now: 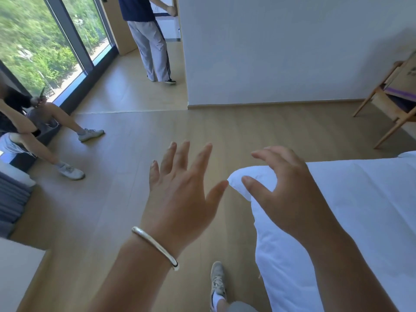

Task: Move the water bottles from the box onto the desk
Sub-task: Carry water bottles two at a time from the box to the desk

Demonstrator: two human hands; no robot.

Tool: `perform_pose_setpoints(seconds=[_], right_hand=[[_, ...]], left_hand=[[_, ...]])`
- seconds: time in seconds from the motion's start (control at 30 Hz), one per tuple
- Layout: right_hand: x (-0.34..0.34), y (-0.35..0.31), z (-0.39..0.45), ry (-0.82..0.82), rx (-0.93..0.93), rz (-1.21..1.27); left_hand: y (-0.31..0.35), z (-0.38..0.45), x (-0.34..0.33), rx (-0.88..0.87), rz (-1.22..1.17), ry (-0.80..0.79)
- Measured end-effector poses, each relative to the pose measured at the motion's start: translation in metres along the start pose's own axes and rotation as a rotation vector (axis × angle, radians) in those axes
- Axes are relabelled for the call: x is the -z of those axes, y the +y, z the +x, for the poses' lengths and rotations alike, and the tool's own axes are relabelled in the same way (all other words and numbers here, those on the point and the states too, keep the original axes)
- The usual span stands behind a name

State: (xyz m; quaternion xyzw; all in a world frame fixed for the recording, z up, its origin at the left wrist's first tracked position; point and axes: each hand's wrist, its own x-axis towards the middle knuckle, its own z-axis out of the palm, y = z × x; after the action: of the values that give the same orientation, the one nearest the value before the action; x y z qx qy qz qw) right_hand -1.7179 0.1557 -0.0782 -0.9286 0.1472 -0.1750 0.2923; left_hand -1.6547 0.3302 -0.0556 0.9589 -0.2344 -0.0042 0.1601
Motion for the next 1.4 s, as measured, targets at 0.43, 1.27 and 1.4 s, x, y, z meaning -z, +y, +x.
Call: perform_pose_setpoints(seconds=[0.43,1.27,1.4], right_hand=[[-0.033,0.014,0.225,-0.016,-0.018,-0.014],[-0.130,0.017,0.578,0.096,-0.238,-0.198],[-0.127,0.052,0.620,0.108,-0.261,-0.167]], left_hand=[[-0.021,0.229,0.011,-0.018,0.003,-0.018],[-0.111,0.643,0.005,-0.308,-0.090,-0.138],[-0.089,0.691,-0.012,-0.336,-0.082,-0.150]])
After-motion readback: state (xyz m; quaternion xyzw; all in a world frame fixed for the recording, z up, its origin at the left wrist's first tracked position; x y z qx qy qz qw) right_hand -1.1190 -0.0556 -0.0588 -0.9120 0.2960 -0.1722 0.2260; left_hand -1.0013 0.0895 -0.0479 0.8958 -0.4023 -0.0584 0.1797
